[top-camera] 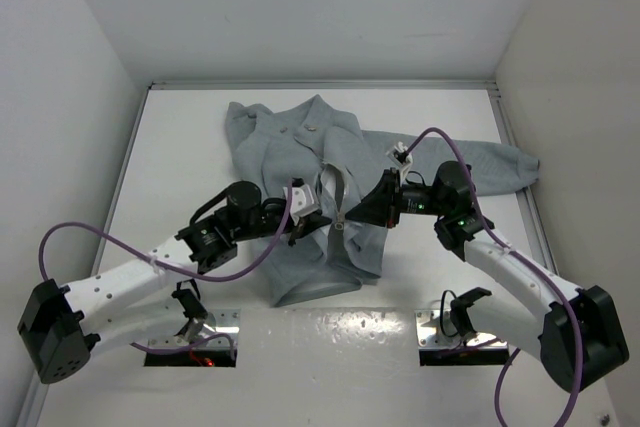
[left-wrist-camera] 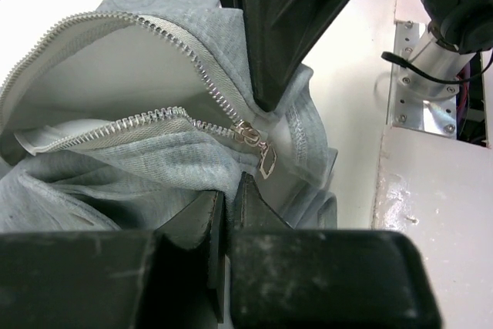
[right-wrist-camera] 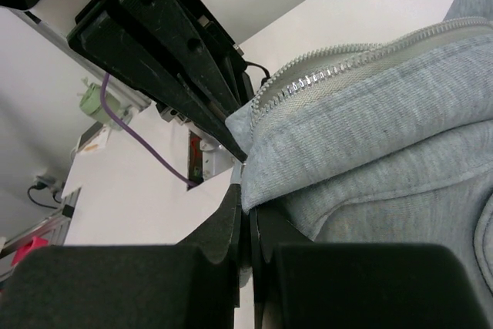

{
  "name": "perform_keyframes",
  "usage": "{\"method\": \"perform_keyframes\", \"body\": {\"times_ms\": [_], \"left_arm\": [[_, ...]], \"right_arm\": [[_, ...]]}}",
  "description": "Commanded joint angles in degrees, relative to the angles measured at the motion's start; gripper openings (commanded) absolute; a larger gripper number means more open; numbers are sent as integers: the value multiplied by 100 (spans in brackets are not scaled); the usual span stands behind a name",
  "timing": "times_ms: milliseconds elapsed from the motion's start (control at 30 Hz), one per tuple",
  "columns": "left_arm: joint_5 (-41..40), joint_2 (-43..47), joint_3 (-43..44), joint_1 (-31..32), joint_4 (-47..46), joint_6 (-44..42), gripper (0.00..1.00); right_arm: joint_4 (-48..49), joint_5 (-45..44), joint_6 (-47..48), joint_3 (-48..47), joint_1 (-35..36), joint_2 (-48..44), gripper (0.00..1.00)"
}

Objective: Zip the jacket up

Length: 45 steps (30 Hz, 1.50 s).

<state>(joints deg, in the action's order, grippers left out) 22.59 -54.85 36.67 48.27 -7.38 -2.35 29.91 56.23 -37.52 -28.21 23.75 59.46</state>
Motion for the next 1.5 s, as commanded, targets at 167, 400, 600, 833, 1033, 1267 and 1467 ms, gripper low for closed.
{"method": "perform_keyframes", "body": {"times_ms": [167, 400, 600, 833, 1033, 1267, 1467], "left_arm": [[-122, 159, -142, 121, 509, -284, 19], [-1028, 773, -142, 121, 623, -590, 43], [-1546, 1467, -353, 411, 685, -1969, 52], [-3134, 1653, -985, 1710, 37, -4061, 49], [-3874, 1399, -1039, 2880, 245, -4977, 56], [-4026, 1398, -634, 2934, 263, -4020, 100], [-2731, 1161, -161, 2161, 891, -2973, 100]], "right_arm": [[656, -7, -142, -177, -19, -268, 0], [621, -6, -212, -27, -10, -400, 0], [595, -6, -274, 34, 7, -471, 0], [647, 2, -397, 35, 16, -418, 0], [499, 20, -335, -36, 16, -400, 0], [164, -15, -63, -71, 7, -444, 0], [76, -50, -71, -89, 16, -435, 0]]}}
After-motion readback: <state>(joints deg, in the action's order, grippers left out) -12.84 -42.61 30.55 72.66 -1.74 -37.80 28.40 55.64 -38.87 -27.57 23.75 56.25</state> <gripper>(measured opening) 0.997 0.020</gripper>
